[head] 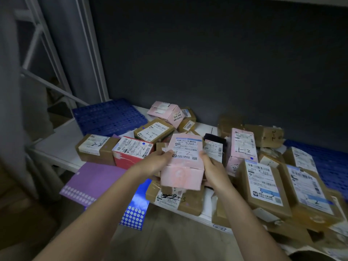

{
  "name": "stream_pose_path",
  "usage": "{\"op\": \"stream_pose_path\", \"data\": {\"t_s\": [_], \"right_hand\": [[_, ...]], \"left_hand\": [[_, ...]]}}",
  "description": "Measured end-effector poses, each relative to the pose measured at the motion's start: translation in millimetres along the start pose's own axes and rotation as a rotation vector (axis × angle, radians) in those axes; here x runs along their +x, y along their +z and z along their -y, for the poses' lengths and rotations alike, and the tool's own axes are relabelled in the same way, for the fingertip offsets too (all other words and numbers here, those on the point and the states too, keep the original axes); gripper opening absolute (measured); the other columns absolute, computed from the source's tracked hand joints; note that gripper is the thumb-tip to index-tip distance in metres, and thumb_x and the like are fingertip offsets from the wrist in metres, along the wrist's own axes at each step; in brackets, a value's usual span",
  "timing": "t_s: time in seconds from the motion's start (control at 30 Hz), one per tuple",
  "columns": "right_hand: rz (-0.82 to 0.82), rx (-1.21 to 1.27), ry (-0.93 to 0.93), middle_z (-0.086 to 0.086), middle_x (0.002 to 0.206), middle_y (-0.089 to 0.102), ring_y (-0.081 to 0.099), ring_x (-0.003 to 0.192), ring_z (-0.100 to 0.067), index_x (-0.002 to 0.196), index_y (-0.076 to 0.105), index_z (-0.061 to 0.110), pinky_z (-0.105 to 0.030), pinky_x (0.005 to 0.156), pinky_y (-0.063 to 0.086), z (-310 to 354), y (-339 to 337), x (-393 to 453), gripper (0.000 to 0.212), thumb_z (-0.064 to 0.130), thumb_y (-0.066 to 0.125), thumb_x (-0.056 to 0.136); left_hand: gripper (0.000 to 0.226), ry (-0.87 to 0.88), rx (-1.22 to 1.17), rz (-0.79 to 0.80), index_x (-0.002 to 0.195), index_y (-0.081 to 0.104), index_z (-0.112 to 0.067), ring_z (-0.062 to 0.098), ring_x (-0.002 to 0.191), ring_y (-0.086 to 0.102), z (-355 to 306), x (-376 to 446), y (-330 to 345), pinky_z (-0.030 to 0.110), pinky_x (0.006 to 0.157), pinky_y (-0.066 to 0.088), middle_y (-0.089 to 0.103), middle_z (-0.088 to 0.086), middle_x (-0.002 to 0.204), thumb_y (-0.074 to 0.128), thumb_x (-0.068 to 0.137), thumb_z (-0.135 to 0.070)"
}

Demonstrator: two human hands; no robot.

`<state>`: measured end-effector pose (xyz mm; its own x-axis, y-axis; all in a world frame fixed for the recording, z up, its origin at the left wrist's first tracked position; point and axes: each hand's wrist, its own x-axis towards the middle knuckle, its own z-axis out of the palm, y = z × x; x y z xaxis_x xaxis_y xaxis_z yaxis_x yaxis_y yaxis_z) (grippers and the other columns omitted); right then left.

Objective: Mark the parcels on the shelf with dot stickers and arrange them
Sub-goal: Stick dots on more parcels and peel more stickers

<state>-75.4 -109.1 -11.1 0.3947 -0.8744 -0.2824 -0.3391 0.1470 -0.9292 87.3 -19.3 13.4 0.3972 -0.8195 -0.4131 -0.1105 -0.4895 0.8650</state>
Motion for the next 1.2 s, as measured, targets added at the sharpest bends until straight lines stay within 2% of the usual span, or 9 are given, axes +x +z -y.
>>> {"op": "stream_pose_path", "data": {"t_s": [0.1, 0.27, 0.37, 0.47, 0.57, 0.67, 0.8, 0.97, 1.2], "right_hand": [[0.011, -0.018, 0.046, 0.004, 0.089, 0.07, 0.064, 0.083, -0.014, 0.098, 0.066, 0.024, -0.03, 0.075, 0.051, 15, -7, 14, 0.036, 0.051, 0.043, 0.097], [0.036, 0.034, 0.027, 0.001, 0.111, 0.068, 0.063, 0.097, -0.016, 0.111, 0.062, 0.029, -0.037, 0.092, 0.049, 22, -6, 22, 0.031, 0.045, 0.039, 0.1], [-0.054, -0.113, -0.168, 0.009, 0.12, 0.055, 0.053, 0.105, -0.009, 0.123, 0.054, 0.029, -0.025, 0.088, 0.046, 18, -1, 8, 0.029, 0.04, 0.04, 0.1], [-0.275, -0.318, -0.461, 0.007, 0.129, 0.043, 0.038, 0.12, -0.01, 0.126, 0.056, 0.024, -0.033, 0.103, 0.038, 4, 15, -18, 0.031, 0.029, 0.052, 0.096], [-0.392, -0.474, -0.847, 0.0, 0.111, 0.052, 0.042, 0.106, -0.016, 0.105, 0.067, 0.018, -0.027, 0.095, 0.035, -11, 43, -43, 0.024, 0.022, 0.055, 0.086], [-0.323, -0.502, -0.977, -0.001, 0.097, 0.055, 0.047, 0.092, -0.018, 0.092, 0.069, 0.018, -0.027, 0.084, 0.038, -30, 77, -58, 0.021, 0.024, 0.052, 0.081], [-0.055, -0.422, -0.816, 0.005, 0.089, 0.056, 0.058, 0.082, -0.016, 0.087, 0.064, 0.019, -0.036, 0.076, 0.049, -81, 124, -67, 0.017, 0.026, 0.049, 0.083], [0.02, -0.439, -0.551, 0.004, 0.087, 0.061, 0.062, 0.076, -0.016, 0.1, 0.053, 0.033, -0.033, 0.065, 0.052, -145, 160, -70, 0.022, 0.04, 0.043, 0.081], [-0.197, -0.555, -0.487, -0.009, 0.101, 0.053, 0.048, 0.094, -0.022, 0.112, 0.062, 0.014, -0.031, 0.071, 0.04, -169, 193, -68, 0.038, 0.012, 0.075, 0.076]], "left_hand": [[0.056, 0.029, 0.104, -0.084, 0.128, 0.05, -0.016, 0.025, 0.114, 0.056, -9, 20, 5, 0.04, 0.103, 0.042, 0.056, 0.002, 0.129, 0.04, 0.092, -0.057], [0.048, 0.073, 0.089, -0.09, 0.133, 0.05, -0.005, 0.029, 0.121, 0.05, -13, 38, 11, 0.038, 0.104, 0.04, 0.05, 0.014, 0.136, 0.038, 0.1, -0.037], [0.039, 0.151, -0.023, -0.099, 0.127, 0.056, -0.007, 0.025, 0.115, 0.054, -6, 35, 14, 0.037, 0.1, 0.043, 0.057, 0.009, 0.127, 0.042, 0.1, -0.032], [0.023, 0.237, -0.132, -0.25, 0.114, 0.06, -0.016, 0.013, 0.096, 0.057, 14, 24, 4, 0.025, 0.084, 0.044, 0.063, -0.002, 0.106, 0.046, 0.099, -0.026], [0.01, 0.274, -0.254, -0.467, 0.097, 0.059, -0.013, 0.007, 0.072, 0.051, 53, 8, -14, 0.015, 0.063, 0.042, 0.058, -0.007, 0.079, 0.05, 0.096, -0.009], [0.011, 0.208, -0.189, -0.619, 0.099, 0.061, -0.008, 0.012, 0.075, 0.052, 99, -9, -31, 0.009, 0.061, 0.039, 0.059, 0.0, 0.083, 0.053, 0.093, -0.003], [0.013, 0.143, -0.047, -0.631, 0.101, 0.066, -0.004, 0.021, 0.084, 0.06, 157, -20, -36, 0.023, 0.075, 0.046, 0.065, 0.009, 0.098, 0.06, 0.089, -0.005], [0.019, 0.14, 0.187, -0.695, 0.095, 0.073, -0.01, 0.03, 0.087, 0.061, 206, -30, -33, 0.041, 0.089, 0.048, 0.061, 0.011, 0.093, 0.072, 0.077, -0.006], [0.019, 0.245, 0.377, -0.744, 0.095, 0.072, -0.019, 0.024, 0.102, 0.046, 236, -26, -28, 0.019, 0.088, 0.027, 0.056, 0.005, 0.102, 0.073, 0.077, -0.012]]}}
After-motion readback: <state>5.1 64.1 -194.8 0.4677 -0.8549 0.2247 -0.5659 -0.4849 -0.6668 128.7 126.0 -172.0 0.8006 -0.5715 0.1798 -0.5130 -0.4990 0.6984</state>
